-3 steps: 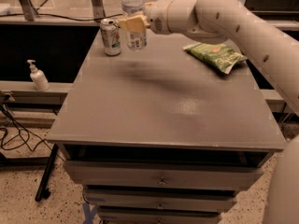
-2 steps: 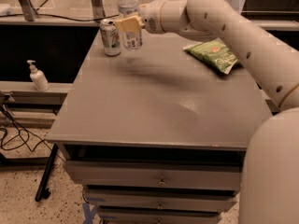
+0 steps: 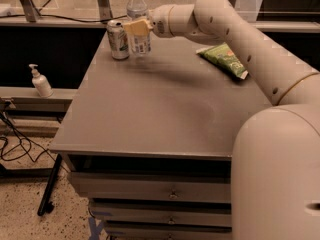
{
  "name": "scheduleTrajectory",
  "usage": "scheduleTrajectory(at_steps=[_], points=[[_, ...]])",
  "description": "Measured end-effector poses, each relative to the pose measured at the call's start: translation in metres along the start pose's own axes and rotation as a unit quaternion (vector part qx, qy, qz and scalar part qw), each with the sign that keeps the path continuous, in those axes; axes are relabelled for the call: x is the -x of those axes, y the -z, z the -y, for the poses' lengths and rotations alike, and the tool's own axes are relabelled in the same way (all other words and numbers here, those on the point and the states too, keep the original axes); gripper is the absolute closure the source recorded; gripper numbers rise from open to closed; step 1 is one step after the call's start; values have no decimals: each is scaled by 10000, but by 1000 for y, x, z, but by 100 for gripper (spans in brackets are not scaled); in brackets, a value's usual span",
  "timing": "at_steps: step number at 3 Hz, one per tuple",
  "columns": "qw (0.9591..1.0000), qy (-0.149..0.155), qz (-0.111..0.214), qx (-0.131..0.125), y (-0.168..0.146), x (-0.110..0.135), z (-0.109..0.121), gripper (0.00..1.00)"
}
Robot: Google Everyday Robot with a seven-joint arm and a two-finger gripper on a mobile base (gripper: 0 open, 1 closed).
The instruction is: Move blue plastic bottle near 7up can
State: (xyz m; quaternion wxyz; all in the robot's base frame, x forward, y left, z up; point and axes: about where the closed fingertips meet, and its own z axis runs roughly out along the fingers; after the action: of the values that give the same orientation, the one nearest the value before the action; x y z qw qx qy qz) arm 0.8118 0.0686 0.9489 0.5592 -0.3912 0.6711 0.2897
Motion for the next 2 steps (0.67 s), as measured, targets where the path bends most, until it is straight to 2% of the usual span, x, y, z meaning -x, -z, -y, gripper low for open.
scheduleTrajectory(at_steps=[2], points=[[9996,-233,-86,99,-14,-24,13,100]])
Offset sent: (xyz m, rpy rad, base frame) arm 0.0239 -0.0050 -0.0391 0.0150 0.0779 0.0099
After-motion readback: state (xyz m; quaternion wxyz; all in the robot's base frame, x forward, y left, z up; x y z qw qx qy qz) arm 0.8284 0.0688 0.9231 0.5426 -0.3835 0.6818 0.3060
